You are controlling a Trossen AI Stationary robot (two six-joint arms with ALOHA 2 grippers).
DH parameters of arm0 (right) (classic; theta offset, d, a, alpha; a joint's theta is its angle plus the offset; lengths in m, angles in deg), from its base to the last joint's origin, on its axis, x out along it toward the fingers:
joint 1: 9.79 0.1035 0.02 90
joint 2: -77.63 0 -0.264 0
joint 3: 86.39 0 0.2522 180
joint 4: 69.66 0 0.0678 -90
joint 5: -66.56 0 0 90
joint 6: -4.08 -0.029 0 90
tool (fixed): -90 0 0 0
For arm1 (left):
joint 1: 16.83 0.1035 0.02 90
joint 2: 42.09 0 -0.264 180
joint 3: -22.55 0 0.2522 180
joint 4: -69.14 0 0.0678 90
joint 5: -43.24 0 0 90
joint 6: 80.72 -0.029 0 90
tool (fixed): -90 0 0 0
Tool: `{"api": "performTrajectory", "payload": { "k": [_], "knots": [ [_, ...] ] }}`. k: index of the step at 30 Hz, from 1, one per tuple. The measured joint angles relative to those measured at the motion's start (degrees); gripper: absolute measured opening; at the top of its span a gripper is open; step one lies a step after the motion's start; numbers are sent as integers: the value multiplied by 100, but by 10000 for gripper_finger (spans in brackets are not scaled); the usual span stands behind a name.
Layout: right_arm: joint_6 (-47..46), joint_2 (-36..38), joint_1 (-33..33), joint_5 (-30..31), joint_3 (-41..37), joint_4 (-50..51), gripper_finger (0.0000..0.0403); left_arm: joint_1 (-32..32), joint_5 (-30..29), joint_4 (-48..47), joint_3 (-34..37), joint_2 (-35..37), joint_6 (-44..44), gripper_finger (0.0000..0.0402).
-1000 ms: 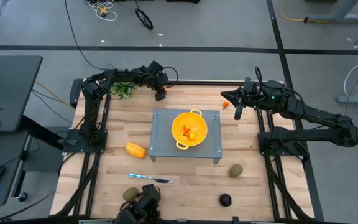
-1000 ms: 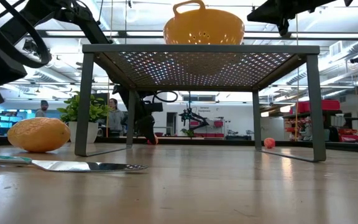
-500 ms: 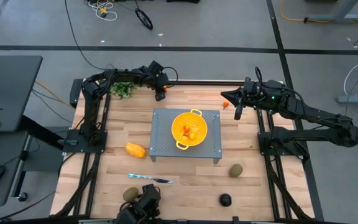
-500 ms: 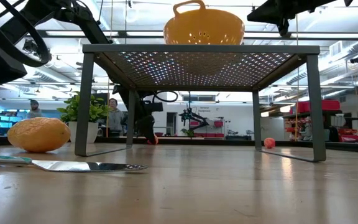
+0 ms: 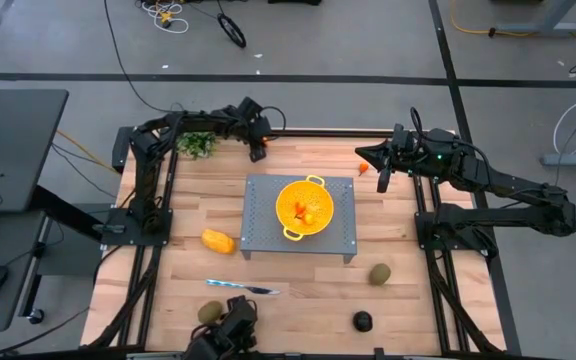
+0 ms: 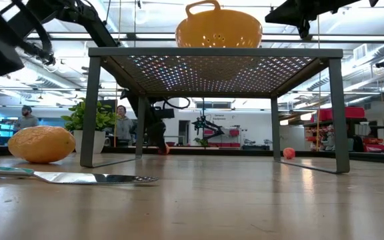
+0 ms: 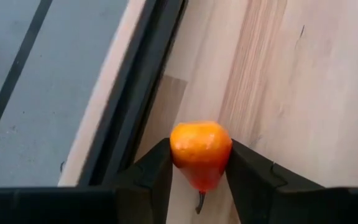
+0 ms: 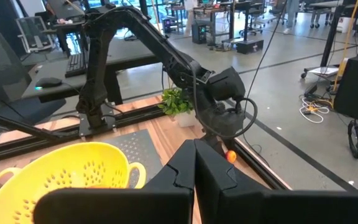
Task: Pick & Place Fruit
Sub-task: Put the right pear into the strainer bowl on the shelf
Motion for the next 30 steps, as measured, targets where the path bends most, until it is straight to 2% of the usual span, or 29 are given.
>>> {"api": "performTrajectory", "payload": {
  "k": [30],
  "knots": [
    [2,2,0,-20,0,-174,5,-24,187,-699,-2,1775,23,137]
  ]
}}
